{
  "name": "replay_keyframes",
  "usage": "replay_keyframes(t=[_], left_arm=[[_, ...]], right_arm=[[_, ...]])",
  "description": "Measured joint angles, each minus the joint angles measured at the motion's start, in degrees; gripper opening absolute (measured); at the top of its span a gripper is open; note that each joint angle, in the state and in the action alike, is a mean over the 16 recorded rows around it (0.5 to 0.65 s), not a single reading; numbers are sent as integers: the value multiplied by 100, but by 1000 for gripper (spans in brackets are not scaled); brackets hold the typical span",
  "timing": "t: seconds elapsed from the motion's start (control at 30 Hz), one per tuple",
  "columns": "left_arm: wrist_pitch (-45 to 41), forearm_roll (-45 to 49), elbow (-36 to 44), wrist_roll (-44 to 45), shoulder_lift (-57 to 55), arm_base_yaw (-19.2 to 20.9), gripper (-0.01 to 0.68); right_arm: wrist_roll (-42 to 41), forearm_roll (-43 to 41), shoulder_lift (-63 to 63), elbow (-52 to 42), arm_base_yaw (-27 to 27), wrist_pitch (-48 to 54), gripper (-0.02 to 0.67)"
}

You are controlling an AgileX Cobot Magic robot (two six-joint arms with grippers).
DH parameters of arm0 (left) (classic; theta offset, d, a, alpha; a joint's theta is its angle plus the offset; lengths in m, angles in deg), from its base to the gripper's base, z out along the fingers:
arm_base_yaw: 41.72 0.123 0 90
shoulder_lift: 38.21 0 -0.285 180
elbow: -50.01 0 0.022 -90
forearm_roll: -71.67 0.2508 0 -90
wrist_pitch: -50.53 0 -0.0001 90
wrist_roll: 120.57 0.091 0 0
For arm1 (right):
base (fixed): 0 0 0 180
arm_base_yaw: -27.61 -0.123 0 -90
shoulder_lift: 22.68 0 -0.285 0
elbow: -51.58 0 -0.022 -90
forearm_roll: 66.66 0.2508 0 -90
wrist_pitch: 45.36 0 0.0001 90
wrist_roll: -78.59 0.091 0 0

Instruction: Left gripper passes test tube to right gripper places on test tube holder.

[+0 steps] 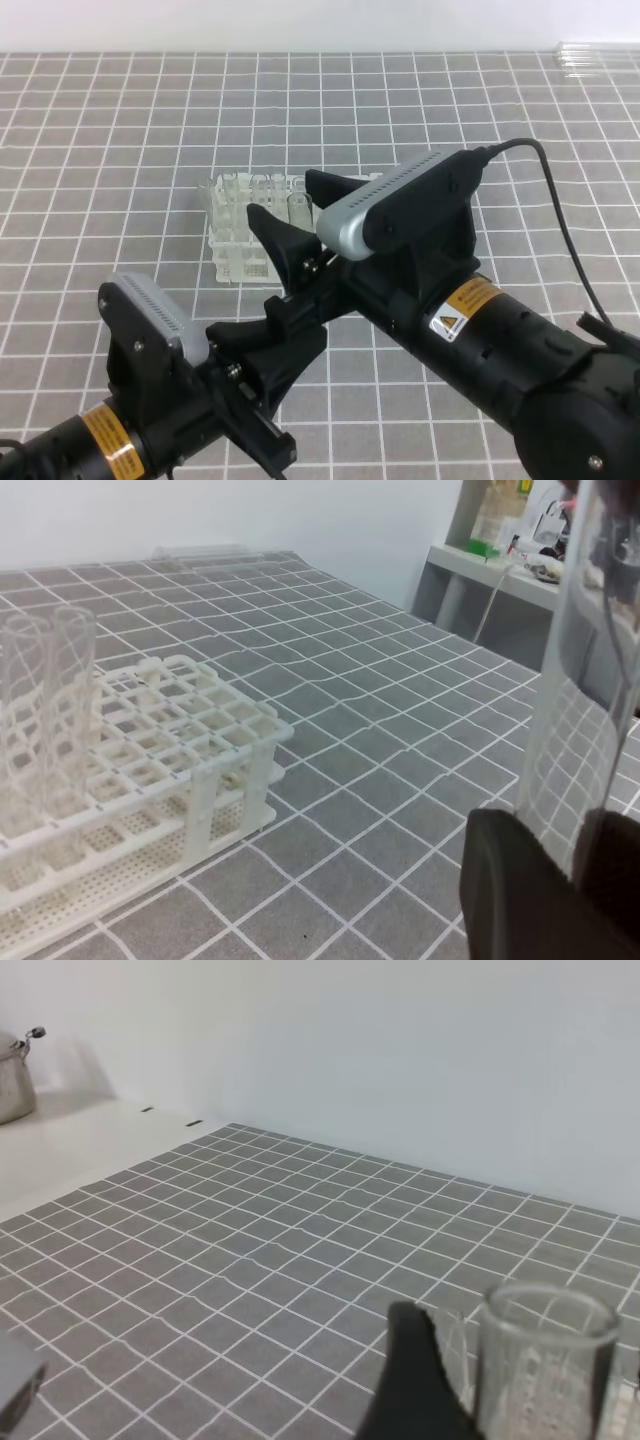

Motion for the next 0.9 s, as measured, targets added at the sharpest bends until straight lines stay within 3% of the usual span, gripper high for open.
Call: replay_keyframes(t=[0.23,0.6,0.9], left_arm=[[-5,16,3,-3,5,1,67],[18,13,4,-7,3,1,72],[34,14,0,-19,6,2,103]], right_arm=[[0,-8,-5,0,0,-18,330],[65,-129,-5,4,-4,-10,153],[138,-268,-5,10,-11,-11,90]])
